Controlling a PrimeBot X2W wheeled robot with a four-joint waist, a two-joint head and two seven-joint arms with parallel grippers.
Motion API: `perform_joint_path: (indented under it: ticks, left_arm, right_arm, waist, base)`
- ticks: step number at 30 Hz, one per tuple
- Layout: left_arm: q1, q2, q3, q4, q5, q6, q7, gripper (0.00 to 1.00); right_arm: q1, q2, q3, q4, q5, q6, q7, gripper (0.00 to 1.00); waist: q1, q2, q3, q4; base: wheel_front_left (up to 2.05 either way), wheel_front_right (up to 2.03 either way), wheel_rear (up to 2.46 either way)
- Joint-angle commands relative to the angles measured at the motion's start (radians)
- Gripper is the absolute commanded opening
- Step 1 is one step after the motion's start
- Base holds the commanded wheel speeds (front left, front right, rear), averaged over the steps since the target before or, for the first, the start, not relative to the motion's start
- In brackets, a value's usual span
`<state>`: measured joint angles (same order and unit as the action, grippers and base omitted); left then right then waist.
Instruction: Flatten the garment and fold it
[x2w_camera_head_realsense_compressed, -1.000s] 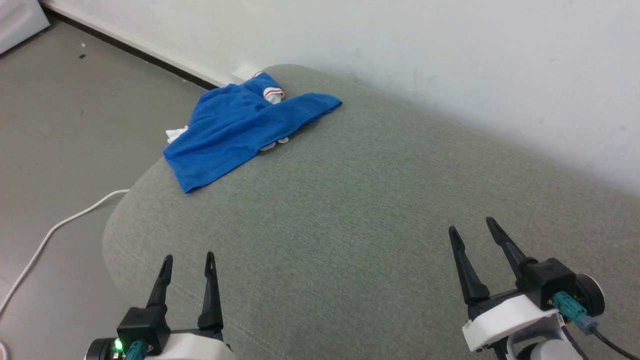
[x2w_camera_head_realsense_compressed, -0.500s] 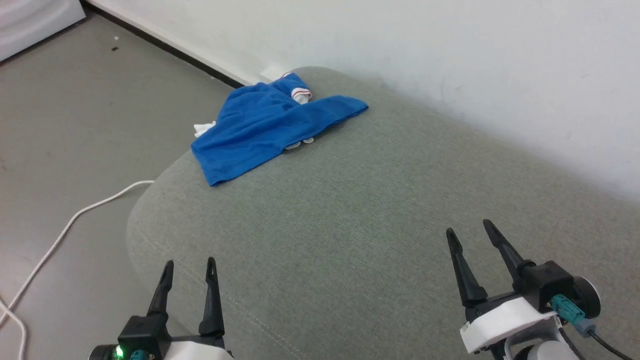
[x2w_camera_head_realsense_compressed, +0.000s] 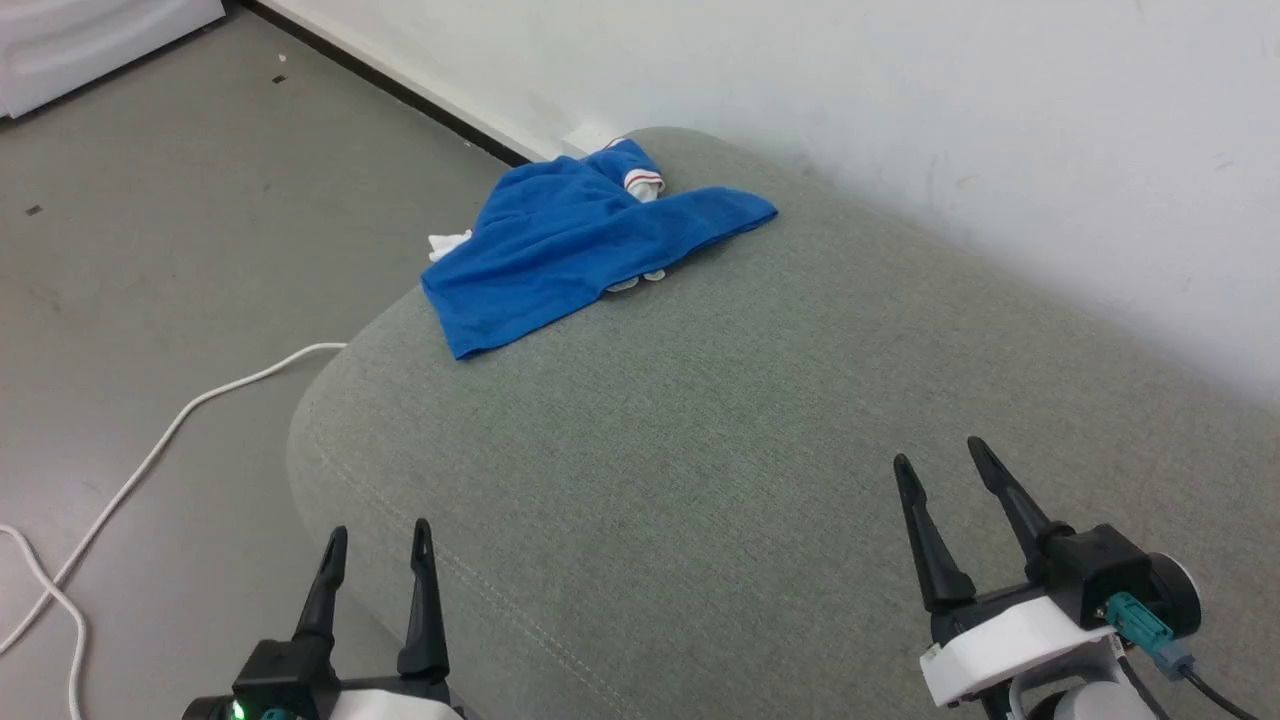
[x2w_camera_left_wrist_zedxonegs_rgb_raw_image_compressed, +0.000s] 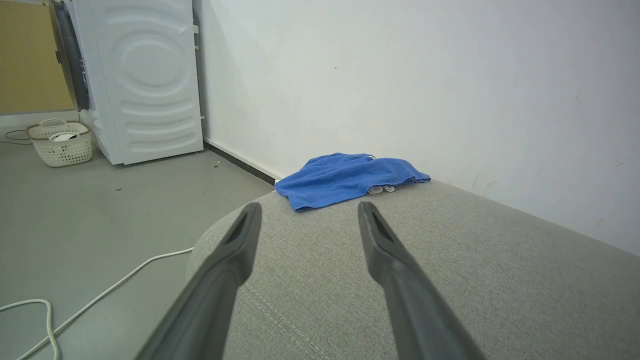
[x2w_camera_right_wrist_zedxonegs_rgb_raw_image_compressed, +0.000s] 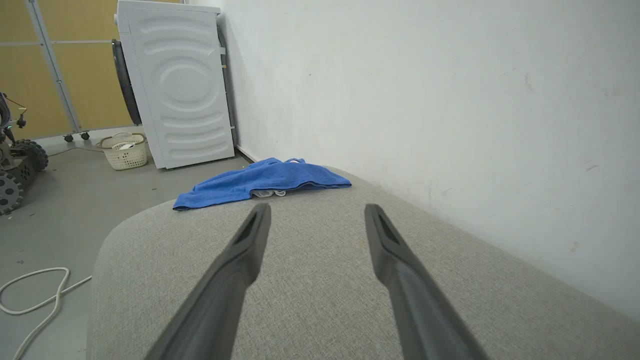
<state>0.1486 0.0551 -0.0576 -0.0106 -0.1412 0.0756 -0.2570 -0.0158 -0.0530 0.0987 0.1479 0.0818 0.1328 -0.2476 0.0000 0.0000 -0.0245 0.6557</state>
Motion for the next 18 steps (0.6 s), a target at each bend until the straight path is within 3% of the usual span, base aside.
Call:
perform_joint_path:
  ticks: [1,8,13,18]
  left_arm:
    - [0.013,-0.005,0.0,0.005,-0.008,0.001,-0.005,1.0]
    - [0.004,-0.005,-0.006,-0.007,-0.033,0.003,-0.005,1.0]
    - [-0.06,0.0,0.006,-0.034,-0.047,-0.032,-0.005,1.0]
    - [-0.2,0.051,-0.001,-0.112,-0.035,-0.068,0.039,1.0]
  right_arm:
    - [-0.011,0.003,-0.003,0.001,0.004,-0.002,-0.004,1.0]
    - [-0.01,0.003,-0.007,-0.008,0.003,-0.002,-0.003,1.0]
    - [-0.006,0.003,-0.024,-0.029,-0.003,-0.002,0.008,1.0]
    - [-0.004,0.003,-0.045,-0.082,-0.014,-0.002,0.035,1.0]
  waist:
    - [0.0,0.0,0.001,-0.001]
    - [0.0,0.0,0.001,-0.008]
    - [0.0,0.0,0.015,-0.008]
    - [0.0,0.0,0.046,-0.016]
  base:
    - [0.0,0.0,0.0]
    - [0.0,0.0,0.0]
    - [0.0,0.0,0.0]
    - [0.0,0.0,0.0]
